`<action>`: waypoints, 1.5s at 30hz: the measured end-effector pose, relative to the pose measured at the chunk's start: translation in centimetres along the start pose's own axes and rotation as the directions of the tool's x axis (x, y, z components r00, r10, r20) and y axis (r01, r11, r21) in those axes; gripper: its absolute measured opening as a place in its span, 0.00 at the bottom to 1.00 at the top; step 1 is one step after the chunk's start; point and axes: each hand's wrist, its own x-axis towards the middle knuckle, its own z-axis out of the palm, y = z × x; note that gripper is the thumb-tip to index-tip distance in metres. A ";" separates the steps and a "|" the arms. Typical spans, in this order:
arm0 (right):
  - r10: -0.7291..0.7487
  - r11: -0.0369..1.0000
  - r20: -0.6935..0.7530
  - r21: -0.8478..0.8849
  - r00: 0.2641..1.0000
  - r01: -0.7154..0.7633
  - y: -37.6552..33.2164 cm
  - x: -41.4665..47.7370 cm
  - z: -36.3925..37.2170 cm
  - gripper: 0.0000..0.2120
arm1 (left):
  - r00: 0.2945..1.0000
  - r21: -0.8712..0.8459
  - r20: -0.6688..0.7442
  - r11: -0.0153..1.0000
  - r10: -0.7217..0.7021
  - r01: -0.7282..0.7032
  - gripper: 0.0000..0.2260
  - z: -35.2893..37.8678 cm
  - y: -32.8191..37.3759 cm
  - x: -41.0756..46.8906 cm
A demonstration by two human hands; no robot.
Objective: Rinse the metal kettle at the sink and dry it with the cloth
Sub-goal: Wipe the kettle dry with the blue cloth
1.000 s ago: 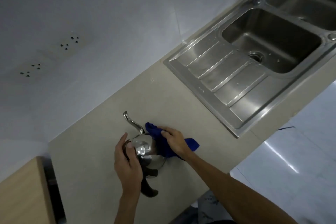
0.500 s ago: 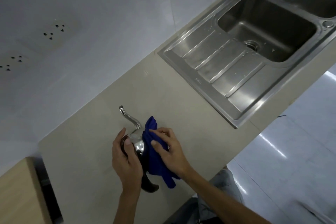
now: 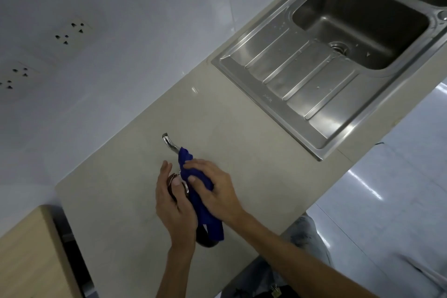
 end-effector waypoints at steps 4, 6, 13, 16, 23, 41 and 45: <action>0.299 0.951 0.066 -0.096 0.952 -0.292 4.2 4.6 -1.9 0.12 | 1.000 -0.041 -0.011 0.999 0.021 -0.021 0.24 0.1 0.3 -0.2; 0.410 0.904 0.053 -0.158 0.911 -0.398 6.0 5.8 -2.8 0.12 | 0.999 -0.052 -0.015 0.998 0.034 -0.035 0.23 0.2 0.2 -0.1; 0.034 0.999 -0.065 0.011 0.997 -0.033 0.4 -0.9 0.5 0.12 | 0.999 -0.085 0.002 0.996 0.033 -0.033 0.20 0.1 -0.6 0.1; 0.135 0.991 -0.022 0.002 0.991 -0.135 2.3 2.0 -0.2 0.12 | 1.000 -0.125 0.001 0.992 0.022 -0.022 0.20 0.1 -0.7 0.3; 0.161 0.987 -0.001 0.011 0.987 -0.161 1.3 1.0 -0.8 0.15 | 1.000 -0.146 0.000 0.989 0.017 -0.017 0.20 0.0 -0.8 0.0; 0.316 0.949 -0.250 0.083 0.915 -0.305 7.6 -3.3 0.1 0.19 | 0.998 -0.222 0.031 0.974 0.046 -0.038 0.14 -0.2 -0.7 0.1; 0.229 0.972 -0.188 0.093 0.955 -0.215 3.9 -5.4 1.9 0.20 | 0.998 -0.212 0.038 0.977 0.047 -0.038 0.15 -0.1 -0.4 0.1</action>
